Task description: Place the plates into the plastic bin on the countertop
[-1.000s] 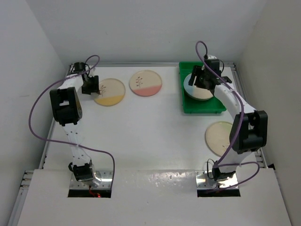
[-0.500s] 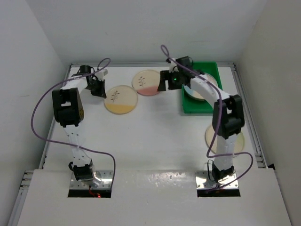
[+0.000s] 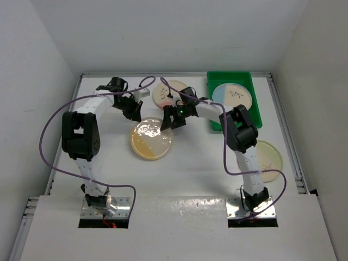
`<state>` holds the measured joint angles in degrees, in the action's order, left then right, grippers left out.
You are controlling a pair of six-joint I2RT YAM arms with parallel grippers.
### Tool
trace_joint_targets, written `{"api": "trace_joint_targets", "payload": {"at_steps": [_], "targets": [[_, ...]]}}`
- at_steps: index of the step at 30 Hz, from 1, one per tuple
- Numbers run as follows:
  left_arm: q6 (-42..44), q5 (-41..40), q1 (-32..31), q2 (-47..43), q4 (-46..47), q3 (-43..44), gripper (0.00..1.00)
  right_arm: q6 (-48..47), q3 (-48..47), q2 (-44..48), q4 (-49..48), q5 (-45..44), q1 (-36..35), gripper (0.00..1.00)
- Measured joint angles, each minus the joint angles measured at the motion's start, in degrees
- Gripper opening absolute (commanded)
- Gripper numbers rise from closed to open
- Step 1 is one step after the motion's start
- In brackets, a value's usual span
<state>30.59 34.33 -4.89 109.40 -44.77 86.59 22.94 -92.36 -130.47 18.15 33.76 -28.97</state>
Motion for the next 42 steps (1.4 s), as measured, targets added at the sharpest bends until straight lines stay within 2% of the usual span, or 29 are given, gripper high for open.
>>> {"api": "trace_joint_targets", "payload": {"at_steps": [1, 3, 4, 6, 7, 12, 13, 16, 21, 25, 30, 33, 34, 38, 42], "targets": [[-0.07, 0.2, -0.02, 0.04, -0.04, -1.2, 0.0, 0.68, 0.74, -0.02, -1.75, 0.96, 0.0, 0.53], [-0.46, 0.28, -0.02, 0.04, 0.02, -2.62, 0.0, 2.08, 2.45, -0.31, -4.46, 3.3, 0.02, 0.35], [-0.76, 0.22, -0.02, 0.09, 0.17, -2.95, 0.0, 3.34, 3.8, -0.59, -6.25, 5.31, 0.13, 0.23], [-1.29, -0.31, -0.02, 0.11, 0.46, -3.23, 0.0, 6.32, 6.99, -0.87, -10.29, 9.68, 0.68, 0.1], [-1.62, -0.59, 0.0, 0.11, 1.2, -3.28, 0.0, 8.98, 9.62, -0.48, -13.51, 12.44, 1.09, 0.0], [-3.1, 0.28, 0.0, 0.09, 3.65, -3.19, 0.02, 19.23, 21.24, 1.46, -26.34, 16.46, 3.23, 0.0], [-3.65, 0.24, 0.0, 0.09, 3.76, -3.06, 0.26, 20.11, 22.64, 2.45, -27.28, 16.46, 3.93, 0.0], [-5.62, 0.0, 0.33, 0.09, 3.78, -1.95, 0.46, 24.15, 25.55, 5.53, -30.86, 15.98, 7.08, 0.0], [-9.14, -0.2, 1.66, 0.09, 4.07, 2.95, 0.54, 35.56, 29.05, 12.07, -44.48, 15.8, 16.9, 0.0], [-12.48, -2.38, 1.97, 0.44, 5.31, 7.52, 0.54, 40.28, 29.46, 18.03, -51.58, 13.18, 26.56, 0.0], [-19.98, -8.24, 1.57, 6.03, 7.63, 15.3, 0.56, 39.76, 33.18, 27.17, -47.8, 1.27, 37.35, 0.0], [-24.06, -11.34, 1.09, 11.21, 8.46, 20.11, 0.6, 39.15, 35.23, 29.09, -43.95, -6.16, 40.81, 0.0], [-25.27, -12.22, 0.81, 12.83, 8.74, 21.35, 0.67, 38.84, 36.02, 29.22, -42.32, -8.5, 41.7, 0.0], [-28.37, -15.41, -1.6, 18.1, 9.16, 24.87, 0.75, 37.97, 38.49, 29.22, -35.34, -13.44, 43.87, 0.0], [-30.42, -16.98, -4.92, 21.27, 10.36, 26.95, 0.77, 38.14, 39.67, 29.46, -34.1, -13.44, 44.85, 0.0]]}}
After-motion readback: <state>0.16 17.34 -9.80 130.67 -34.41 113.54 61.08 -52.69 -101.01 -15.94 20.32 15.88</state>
